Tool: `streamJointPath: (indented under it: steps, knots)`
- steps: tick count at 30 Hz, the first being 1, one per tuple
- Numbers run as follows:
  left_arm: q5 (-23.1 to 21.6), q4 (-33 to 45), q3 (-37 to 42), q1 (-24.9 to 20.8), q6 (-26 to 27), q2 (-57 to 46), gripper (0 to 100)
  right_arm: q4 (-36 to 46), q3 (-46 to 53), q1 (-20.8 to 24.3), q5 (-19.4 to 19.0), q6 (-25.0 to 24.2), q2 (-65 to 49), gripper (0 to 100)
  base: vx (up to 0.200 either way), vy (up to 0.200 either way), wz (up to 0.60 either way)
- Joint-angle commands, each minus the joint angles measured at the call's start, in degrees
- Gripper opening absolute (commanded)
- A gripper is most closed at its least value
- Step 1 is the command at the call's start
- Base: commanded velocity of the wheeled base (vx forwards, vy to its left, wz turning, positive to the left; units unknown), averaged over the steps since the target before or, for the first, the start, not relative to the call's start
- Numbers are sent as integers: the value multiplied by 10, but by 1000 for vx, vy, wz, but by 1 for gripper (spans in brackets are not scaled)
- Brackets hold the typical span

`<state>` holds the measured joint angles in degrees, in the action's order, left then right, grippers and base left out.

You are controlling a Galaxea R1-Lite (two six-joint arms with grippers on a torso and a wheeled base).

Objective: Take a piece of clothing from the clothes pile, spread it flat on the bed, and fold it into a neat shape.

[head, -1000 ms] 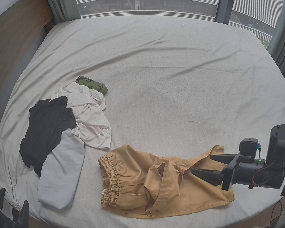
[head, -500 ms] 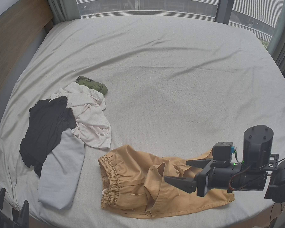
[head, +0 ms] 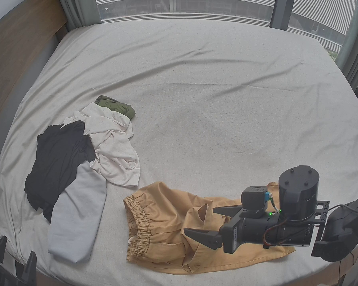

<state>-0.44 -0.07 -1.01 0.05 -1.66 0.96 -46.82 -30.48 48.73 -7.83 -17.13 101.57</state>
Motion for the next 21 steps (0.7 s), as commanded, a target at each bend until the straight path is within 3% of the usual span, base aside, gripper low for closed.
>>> streamJointPath:
  steps: [1, 21]
  knots:
    - [0, 0, 10, 0, 0, -10, 100, -1, -6, 11, -1, -1, 22, 100, 0, 0, 0]
    - [0, 0, 10, 0, 0, -10, 100, -15, -13, 45, 0, -7, 79, 100, 0, 0, 0]
